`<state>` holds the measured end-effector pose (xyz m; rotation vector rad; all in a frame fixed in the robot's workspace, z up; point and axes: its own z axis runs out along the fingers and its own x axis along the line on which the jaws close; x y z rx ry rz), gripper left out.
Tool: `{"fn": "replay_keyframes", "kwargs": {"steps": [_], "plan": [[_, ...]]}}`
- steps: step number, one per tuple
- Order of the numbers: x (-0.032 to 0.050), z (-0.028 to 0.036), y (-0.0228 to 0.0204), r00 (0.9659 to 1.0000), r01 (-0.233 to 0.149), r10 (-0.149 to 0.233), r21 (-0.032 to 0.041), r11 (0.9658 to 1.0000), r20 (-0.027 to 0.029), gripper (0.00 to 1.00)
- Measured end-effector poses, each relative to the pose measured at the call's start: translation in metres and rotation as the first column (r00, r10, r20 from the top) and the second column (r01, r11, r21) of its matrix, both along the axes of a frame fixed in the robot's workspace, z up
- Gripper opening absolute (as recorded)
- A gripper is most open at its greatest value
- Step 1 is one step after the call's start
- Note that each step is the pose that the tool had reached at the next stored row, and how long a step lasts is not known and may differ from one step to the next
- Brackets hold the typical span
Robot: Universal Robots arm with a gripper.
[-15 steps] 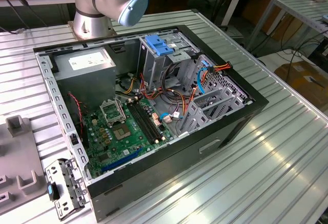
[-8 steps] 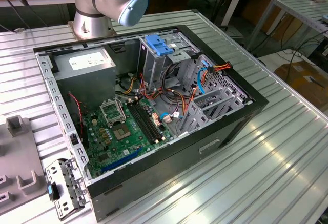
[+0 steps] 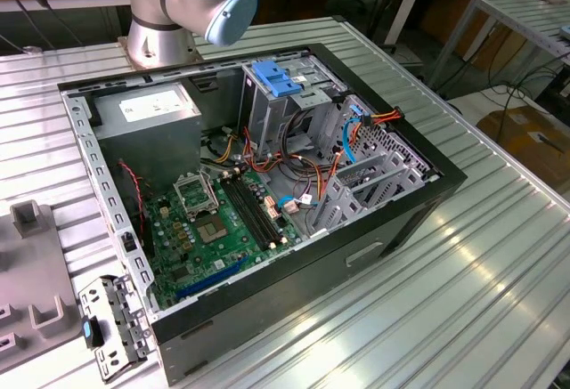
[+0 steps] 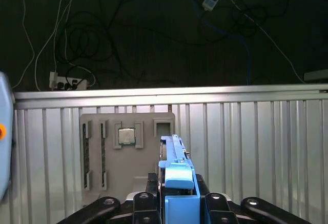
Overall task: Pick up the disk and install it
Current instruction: 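Pick up the disk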
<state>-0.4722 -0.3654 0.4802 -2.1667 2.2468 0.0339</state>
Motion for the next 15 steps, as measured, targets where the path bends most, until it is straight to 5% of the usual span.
{"fn": "replay_keyframes", "kwargs": {"steps": [15], "plan": [[0.0,0.0145,0.0,1.0,0.0,0.0,0.0,1.0,-0.0001,0.37]]}}
